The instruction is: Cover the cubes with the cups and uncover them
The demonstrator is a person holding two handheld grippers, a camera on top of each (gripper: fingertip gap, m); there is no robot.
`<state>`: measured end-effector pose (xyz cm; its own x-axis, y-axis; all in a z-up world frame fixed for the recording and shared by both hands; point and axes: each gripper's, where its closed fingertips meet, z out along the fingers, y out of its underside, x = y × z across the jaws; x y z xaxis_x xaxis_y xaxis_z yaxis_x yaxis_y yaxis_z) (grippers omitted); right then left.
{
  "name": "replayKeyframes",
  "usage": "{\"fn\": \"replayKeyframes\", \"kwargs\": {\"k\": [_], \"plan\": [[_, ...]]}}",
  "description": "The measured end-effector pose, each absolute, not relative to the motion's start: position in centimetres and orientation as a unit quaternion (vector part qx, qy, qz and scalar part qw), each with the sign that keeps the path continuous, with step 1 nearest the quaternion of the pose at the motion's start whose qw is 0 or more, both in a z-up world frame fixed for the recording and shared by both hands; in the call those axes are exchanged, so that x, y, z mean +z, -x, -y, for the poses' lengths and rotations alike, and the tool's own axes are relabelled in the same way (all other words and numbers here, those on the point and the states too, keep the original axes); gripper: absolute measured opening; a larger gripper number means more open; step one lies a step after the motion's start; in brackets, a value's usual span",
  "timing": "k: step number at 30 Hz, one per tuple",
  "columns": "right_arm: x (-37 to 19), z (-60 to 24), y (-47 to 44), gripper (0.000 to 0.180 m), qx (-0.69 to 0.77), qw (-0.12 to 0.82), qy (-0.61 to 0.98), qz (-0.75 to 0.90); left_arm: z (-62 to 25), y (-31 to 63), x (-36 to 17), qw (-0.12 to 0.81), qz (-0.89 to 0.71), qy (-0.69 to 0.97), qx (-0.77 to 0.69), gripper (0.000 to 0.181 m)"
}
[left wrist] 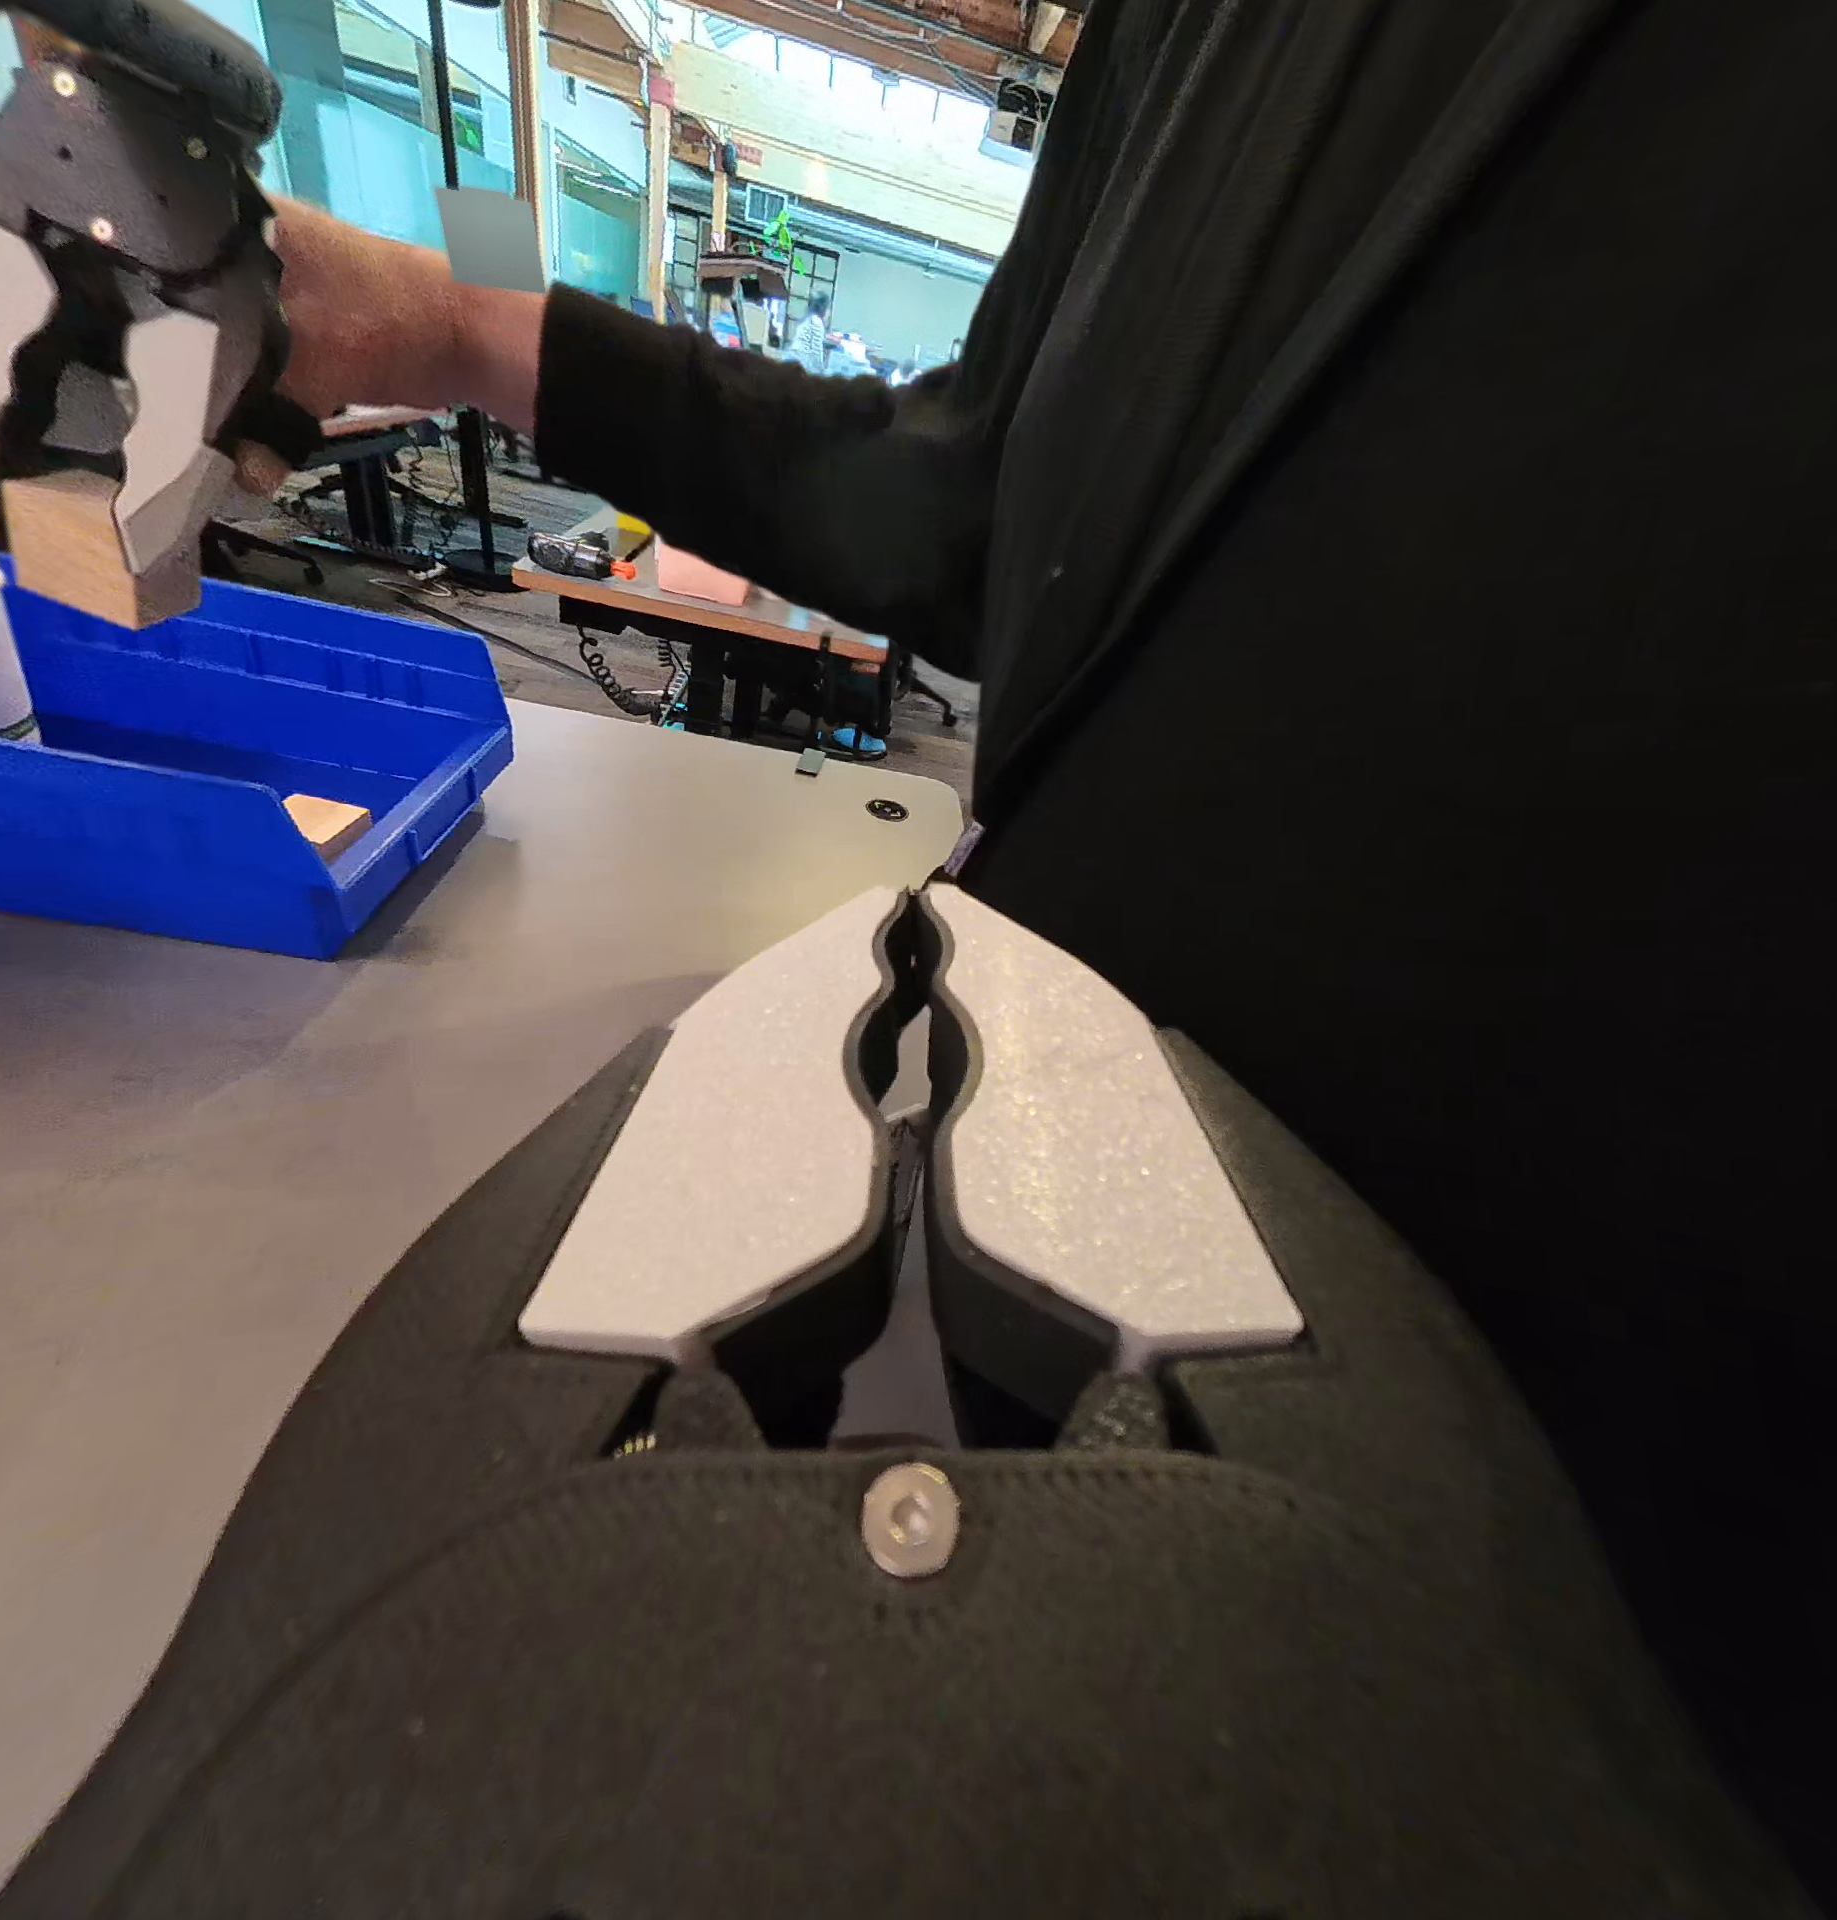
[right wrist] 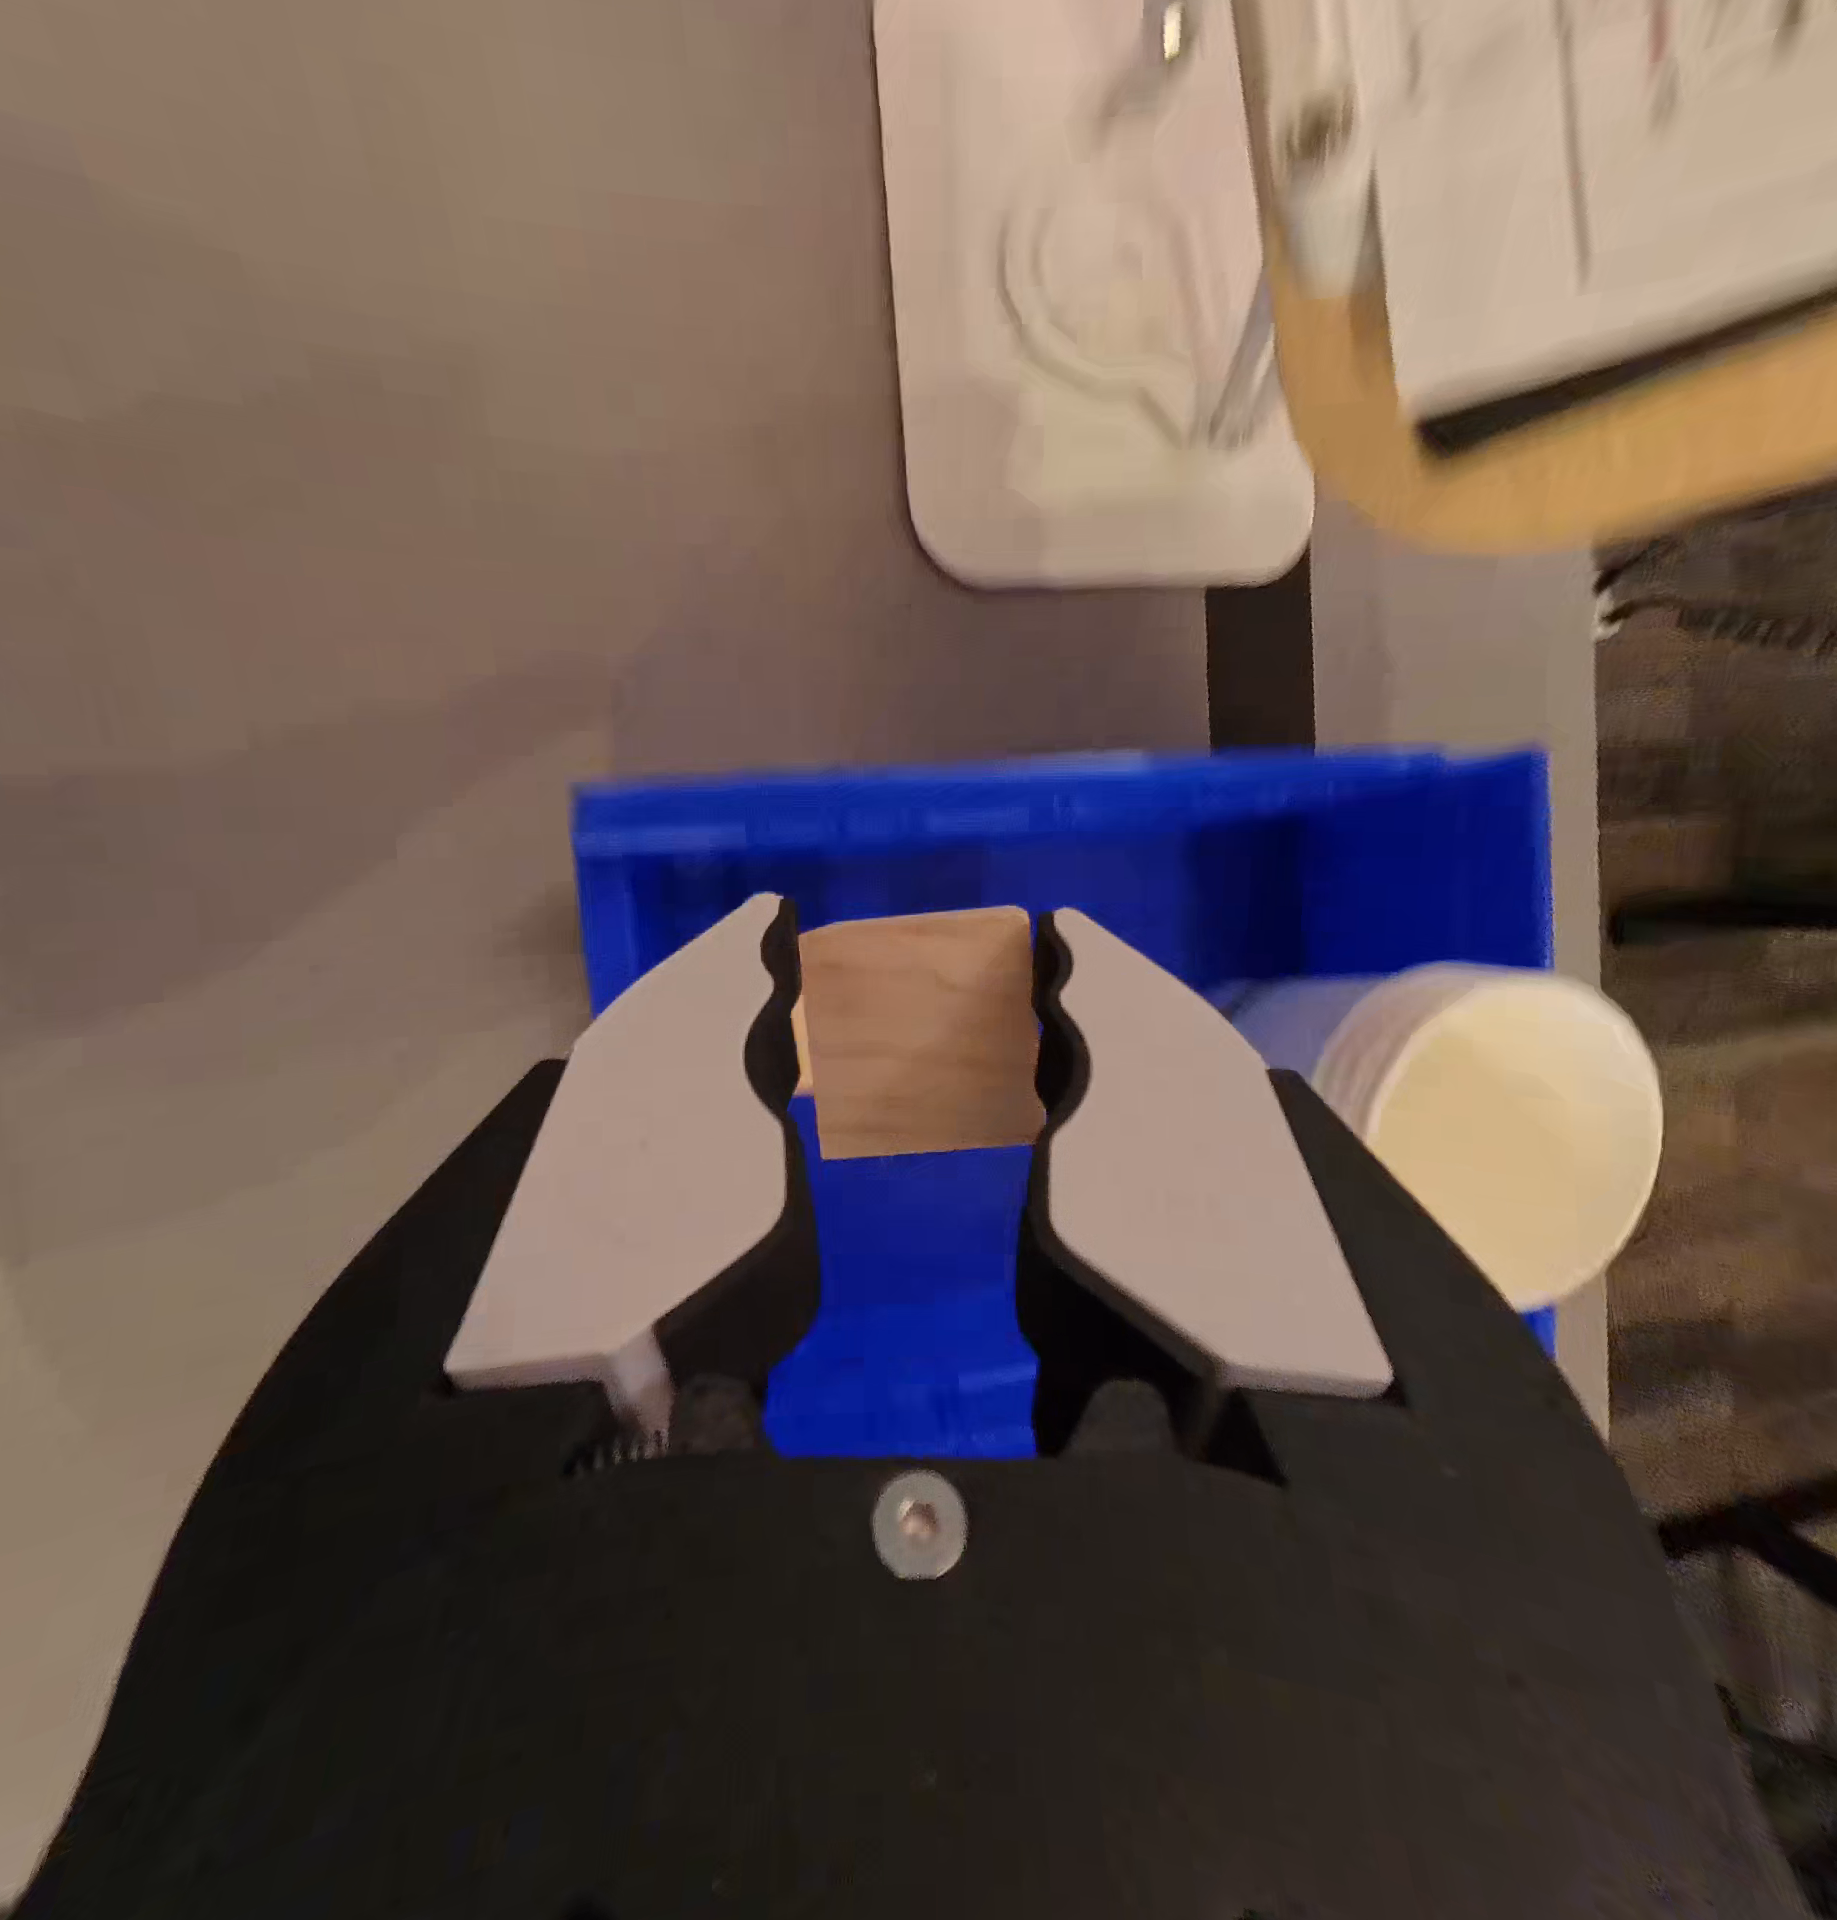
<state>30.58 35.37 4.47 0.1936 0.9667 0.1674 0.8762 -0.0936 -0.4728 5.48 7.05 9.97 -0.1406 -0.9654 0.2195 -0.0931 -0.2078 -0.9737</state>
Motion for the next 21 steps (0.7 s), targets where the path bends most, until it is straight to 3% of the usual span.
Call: {"fn": "replayKeyframes", "kwargs": {"k": [10, 21], "plan": [[-5.9, -36.5, -37.7, 0.044, 0.04, 0.077, 0.758, 0.646, -7.5, -7.0, 9.4, 0.37, -0.504, 0.535, -0.568, 0.0], [-9.6, -37.0, -38.3, 0.044, 0.016, 0.019, 0.762, 0.647, -7.9, -6.8, 9.1, 0.369, -0.499, 0.542, -0.567, 0.0]]}}
